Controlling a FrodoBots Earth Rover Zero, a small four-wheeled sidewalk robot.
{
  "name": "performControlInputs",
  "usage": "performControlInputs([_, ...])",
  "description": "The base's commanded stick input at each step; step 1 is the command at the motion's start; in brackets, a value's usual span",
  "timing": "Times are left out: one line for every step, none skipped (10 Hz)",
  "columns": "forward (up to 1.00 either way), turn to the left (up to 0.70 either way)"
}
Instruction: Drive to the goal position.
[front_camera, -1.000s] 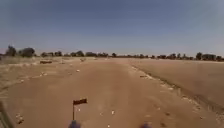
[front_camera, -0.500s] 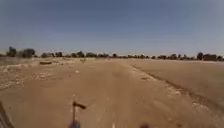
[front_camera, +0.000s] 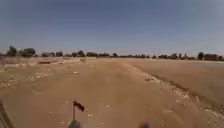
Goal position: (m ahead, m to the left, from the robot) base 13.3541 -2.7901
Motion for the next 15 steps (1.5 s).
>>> performControlInputs([0.5, 0.0])
performControlInputs([0.5, 0.0])
performControlInputs([0.5, 0.0])
performControlInputs([0.5, 0.0])
performControlInputs([0.5, 0.0])
performControlInputs([0.5, 0.0])
performControlInputs([0.5, 0.0])
performControlInputs([0.5, 0.0])
performControlInputs([0.5, 0.0])
performControlInputs([0.5, 0.0])
performControlInputs([0.5, 0.0])
performControlInputs([0.5, 0.0])
performControlInputs([0.5, 0.0])
performControlInputs([0.5, 0.0])
performControlInputs([0.5, 0.0])
